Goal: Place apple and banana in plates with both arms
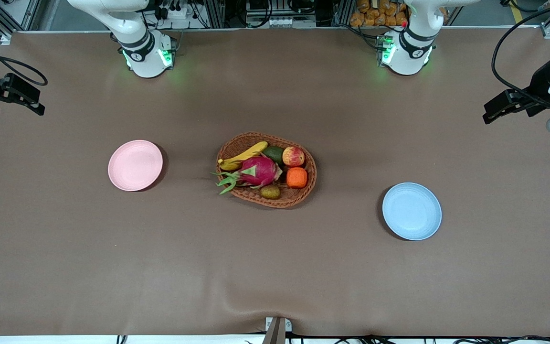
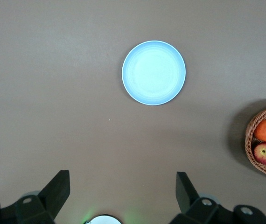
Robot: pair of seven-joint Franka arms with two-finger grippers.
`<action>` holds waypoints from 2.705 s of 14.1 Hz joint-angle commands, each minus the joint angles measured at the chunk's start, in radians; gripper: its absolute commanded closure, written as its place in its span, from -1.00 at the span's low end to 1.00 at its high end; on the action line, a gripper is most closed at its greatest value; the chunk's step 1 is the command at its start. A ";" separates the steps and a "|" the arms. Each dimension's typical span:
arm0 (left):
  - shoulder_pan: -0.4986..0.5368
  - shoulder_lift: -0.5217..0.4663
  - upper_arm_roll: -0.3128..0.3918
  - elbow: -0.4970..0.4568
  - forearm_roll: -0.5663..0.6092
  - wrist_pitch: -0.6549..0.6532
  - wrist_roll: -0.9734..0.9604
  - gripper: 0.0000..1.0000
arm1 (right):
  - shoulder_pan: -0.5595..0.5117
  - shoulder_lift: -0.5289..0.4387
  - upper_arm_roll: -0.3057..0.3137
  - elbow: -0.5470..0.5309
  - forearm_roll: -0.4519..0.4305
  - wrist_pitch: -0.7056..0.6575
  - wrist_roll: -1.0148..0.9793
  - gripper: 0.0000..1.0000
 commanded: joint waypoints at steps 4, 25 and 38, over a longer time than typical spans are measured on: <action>-0.005 -0.003 -0.003 0.005 -0.016 -0.007 0.016 -1.00 | -0.011 0.010 0.007 0.024 -0.018 -0.013 -0.002 -1.00; -0.111 0.233 -0.257 -0.022 -0.018 0.101 -0.306 -1.00 | -0.020 0.012 0.007 0.024 -0.018 -0.017 -0.007 -1.00; -0.306 0.408 -0.262 -0.172 -0.047 0.412 -0.747 -1.00 | -0.037 0.012 0.007 0.024 -0.009 -0.027 -0.010 -1.00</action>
